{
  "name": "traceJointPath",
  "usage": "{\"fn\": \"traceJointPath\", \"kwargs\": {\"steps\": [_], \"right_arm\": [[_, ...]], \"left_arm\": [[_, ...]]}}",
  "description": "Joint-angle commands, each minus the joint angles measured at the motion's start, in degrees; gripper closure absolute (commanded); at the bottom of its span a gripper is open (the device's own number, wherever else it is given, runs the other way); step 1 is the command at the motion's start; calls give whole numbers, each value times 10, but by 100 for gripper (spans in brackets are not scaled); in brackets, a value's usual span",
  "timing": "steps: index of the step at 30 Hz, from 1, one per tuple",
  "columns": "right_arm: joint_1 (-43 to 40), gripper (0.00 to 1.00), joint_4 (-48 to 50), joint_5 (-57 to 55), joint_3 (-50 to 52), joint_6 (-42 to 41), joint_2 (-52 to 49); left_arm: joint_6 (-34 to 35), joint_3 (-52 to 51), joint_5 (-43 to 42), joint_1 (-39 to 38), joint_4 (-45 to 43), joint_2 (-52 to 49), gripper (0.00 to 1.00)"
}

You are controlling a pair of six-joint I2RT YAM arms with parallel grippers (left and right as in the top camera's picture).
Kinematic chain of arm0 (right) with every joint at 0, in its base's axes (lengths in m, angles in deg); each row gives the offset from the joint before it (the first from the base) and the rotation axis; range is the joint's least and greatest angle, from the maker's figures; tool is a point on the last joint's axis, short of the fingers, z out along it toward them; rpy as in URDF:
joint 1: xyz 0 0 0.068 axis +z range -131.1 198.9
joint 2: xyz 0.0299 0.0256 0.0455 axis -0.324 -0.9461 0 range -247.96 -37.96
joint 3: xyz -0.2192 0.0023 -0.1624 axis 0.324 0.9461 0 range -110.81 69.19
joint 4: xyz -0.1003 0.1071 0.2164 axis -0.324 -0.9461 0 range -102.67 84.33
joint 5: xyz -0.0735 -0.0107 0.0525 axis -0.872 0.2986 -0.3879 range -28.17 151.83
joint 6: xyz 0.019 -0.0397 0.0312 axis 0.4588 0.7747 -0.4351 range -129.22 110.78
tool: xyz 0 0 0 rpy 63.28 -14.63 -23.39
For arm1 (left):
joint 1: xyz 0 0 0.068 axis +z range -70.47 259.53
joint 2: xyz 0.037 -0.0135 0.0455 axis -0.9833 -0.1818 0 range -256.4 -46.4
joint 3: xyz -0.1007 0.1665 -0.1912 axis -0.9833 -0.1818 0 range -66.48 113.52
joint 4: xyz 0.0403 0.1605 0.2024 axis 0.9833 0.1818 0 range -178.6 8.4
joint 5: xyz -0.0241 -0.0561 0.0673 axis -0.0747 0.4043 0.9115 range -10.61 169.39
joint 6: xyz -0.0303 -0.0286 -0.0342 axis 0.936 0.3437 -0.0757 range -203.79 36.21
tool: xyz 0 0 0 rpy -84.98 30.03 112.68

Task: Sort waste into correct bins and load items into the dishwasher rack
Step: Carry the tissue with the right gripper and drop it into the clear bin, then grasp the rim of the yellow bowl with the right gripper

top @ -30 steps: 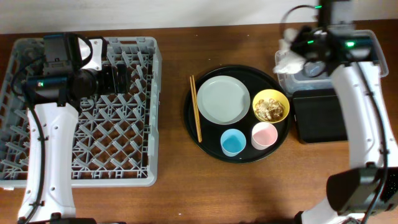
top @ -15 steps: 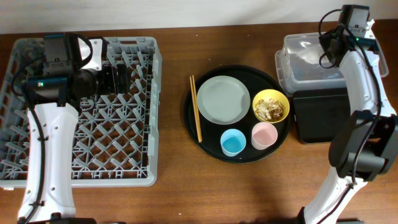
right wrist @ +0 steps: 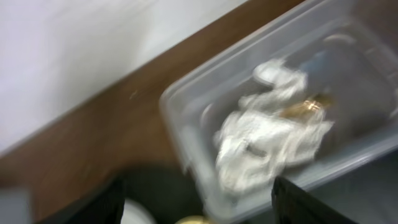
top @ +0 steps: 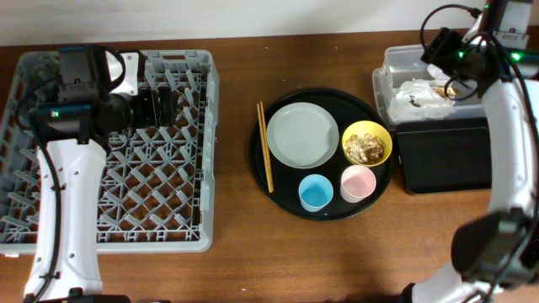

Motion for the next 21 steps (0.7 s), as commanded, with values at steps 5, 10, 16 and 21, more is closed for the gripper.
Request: {"fn": "traceJointPath", "kwargs": {"steps": [5,10,16,21], "right_arm": [[167,41,-146,-62,-2,91,36],[272,49,-182,-179,2,59,-43],[290,52,-210,-198,3,18,-177],[280,62,-200,-203,3,16,-231]], "left_arm": [[4,9,-2,0,1,5,1],[4,9,-2,0,1,5,1],[4,9,-2,0,1,5,1],[4,9,-2,0,1,5,1]]}}
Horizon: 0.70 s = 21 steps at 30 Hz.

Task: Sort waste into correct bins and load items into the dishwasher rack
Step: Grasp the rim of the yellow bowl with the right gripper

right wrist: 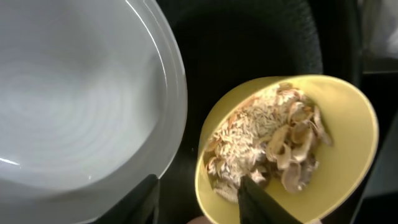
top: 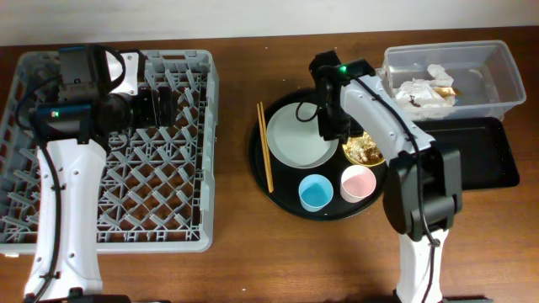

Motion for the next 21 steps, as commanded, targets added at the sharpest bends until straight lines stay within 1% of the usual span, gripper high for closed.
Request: {"fn": "traceJointPath", "kwargs": {"steps": [1,3,8,11,12,14,16,18,21], "right_arm": [[-11,64,7,-15,4,-7,-17],[-18,67,19,-15,16,-7,-19],[-21,71,58,-15,45,-9,-19],[-21,79,62,-15,46,-9,-20],[-21,79,64,-15,47,-9,-21],[-21,85,66,-15,52,-9,-23],[-21,88,74,-15,65,-9,-23],[-21,95,76,-15,73,-9,-23],[-21,96,72,-15,68,-9,-21]], "left_arm": [[4,9,-2,0,1,5,1],[4,9,-2,0,1,5,1],[4,9,-2,0,1,5,0],[4,9,-2,0,1,5,1],[4,9,-2,0,1,5,1],[4,9,-2,0,1,5,1],[4,9,-2,0,1,5,1],[4,9,-2,0,1,5,1],[4,9,-2,0,1,5,1]]}}
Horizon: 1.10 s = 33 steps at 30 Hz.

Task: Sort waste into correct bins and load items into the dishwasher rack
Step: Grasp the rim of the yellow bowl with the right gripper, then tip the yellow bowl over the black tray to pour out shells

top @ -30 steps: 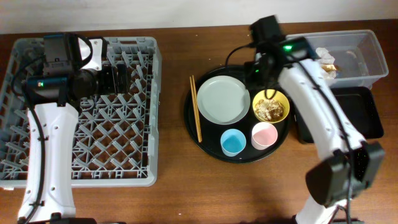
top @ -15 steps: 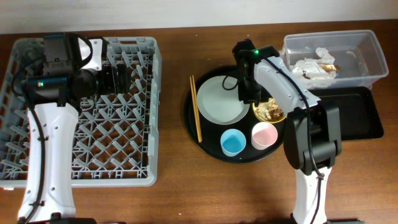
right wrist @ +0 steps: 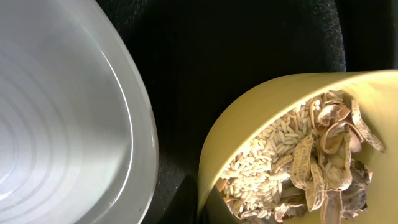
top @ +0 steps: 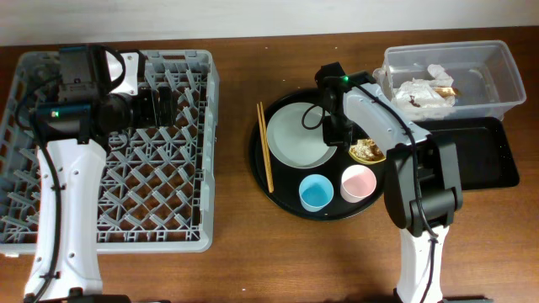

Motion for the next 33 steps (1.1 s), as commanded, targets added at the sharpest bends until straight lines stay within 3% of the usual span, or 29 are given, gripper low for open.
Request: {"fn": "traceJointPath", "kwargs": {"steps": [1,7,10,15,21,23,31,33], "right_arm": [[-2,96,-17,-7,-11,-5,-5],[-3,96,-110,10,-90,-5,90],[-29,96,-124,87,-97,24,172],[-170,96,-152,247,-97,108,270],[-358,96,-168,447,-48,271,270],[-407,96,-128,513,6,327,270],[-460,96,218,641,275,295,269],[-489,96,251,691,304,295,269]], "left_arm": [[4,9,-2,0,1,5,1],[4,9,-2,0,1,5,1],[4,9,-2,0,1,5,1],[4,9,-2,0,1,5,1],[4,9,-2,0,1,5,1],[4,9,-2,0,1,5,1],[4,9,-2,0,1,5,1],[4,9,-2,0,1,5,1]]}}
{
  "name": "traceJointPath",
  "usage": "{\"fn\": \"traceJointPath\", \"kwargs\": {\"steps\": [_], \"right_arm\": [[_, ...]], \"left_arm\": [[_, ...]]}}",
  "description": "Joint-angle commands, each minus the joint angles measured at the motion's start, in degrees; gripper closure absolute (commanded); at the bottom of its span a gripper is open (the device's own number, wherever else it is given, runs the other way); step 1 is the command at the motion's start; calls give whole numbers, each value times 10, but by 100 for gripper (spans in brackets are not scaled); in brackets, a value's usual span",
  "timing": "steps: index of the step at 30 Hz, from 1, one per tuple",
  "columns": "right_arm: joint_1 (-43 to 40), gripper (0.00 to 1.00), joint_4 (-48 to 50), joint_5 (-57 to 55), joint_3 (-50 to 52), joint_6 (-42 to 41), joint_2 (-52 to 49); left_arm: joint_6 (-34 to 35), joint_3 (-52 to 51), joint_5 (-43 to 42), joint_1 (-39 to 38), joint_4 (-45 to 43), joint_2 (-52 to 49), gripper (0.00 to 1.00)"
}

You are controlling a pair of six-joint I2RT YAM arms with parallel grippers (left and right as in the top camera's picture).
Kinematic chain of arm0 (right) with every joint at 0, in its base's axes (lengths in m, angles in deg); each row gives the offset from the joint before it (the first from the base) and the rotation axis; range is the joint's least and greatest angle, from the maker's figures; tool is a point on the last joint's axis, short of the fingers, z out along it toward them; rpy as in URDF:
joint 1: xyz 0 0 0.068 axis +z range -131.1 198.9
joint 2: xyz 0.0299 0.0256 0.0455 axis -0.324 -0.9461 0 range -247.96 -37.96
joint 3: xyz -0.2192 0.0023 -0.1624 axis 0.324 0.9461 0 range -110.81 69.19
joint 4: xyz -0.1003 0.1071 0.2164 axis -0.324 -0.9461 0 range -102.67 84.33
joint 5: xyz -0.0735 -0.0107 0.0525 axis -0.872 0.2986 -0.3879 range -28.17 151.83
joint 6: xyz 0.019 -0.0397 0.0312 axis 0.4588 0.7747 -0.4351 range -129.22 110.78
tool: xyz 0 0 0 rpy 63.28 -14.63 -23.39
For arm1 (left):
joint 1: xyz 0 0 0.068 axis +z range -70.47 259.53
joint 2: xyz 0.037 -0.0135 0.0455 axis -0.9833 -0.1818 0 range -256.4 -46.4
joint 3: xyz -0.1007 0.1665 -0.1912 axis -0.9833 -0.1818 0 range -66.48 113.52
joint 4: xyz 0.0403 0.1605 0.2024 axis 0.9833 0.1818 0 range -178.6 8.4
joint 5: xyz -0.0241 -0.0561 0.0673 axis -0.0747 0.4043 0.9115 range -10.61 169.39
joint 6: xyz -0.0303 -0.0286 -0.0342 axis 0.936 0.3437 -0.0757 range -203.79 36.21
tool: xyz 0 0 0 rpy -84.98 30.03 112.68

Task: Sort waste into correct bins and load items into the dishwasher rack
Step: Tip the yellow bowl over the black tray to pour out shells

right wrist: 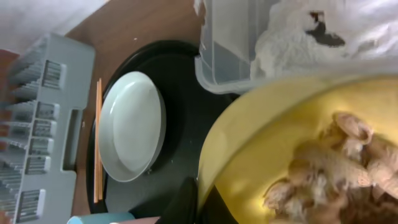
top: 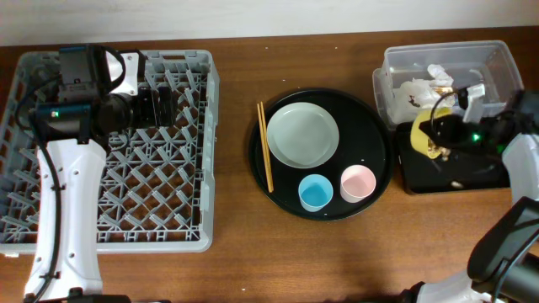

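My right gripper [right wrist: 200,200] is shut on the rim of the yellow bowl [right wrist: 292,143], which holds rice and nut shells. In the overhead view the bowl [top: 424,135] hangs tilted over the left end of the black bin [top: 472,172]. A few scraps lie in that bin. The clear bin [top: 396,67] behind it holds crumpled paper [top: 418,91]. On the round black tray [top: 370,114] are a pale plate [top: 303,135], a blue cup [top: 315,193], a pink cup [top: 358,182] and chopsticks [top: 265,147]. My left gripper [top: 162,105] hovers over the grey dishwasher rack [top: 126,227].
The rack fills the table's left side, and the tray lies in the middle. The two bins sit close together at the right edge. Bare wood shows between rack and tray and along the front.
The yellow bowl has left the tray. My right gripper, then at its rim on the tray, now holds it tilted over the black bin at the right. The left arm is unmoved.
My right gripper was first above the clear bin of paper. Then it hung over the yellow bowl on the tray, then lower at the bowl's rim. Now the bowl is in its grip over the black bin. The left arm stayed over the rack throughout.
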Motion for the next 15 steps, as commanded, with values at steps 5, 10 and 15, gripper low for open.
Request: {"fn": "traceJointPath", "kwargs": {"steps": [5,10,15], "right_arm": [[-111,96,48,190,35,-2,7],[-150,96,75,314,35,-1,-21],[-150,96,94,398,35,27,-66]], "left_arm": [[4,9,-2,0,1,5,1],[4,9,-2,0,1,5,1],[4,9,-2,0,1,5,1]]}}
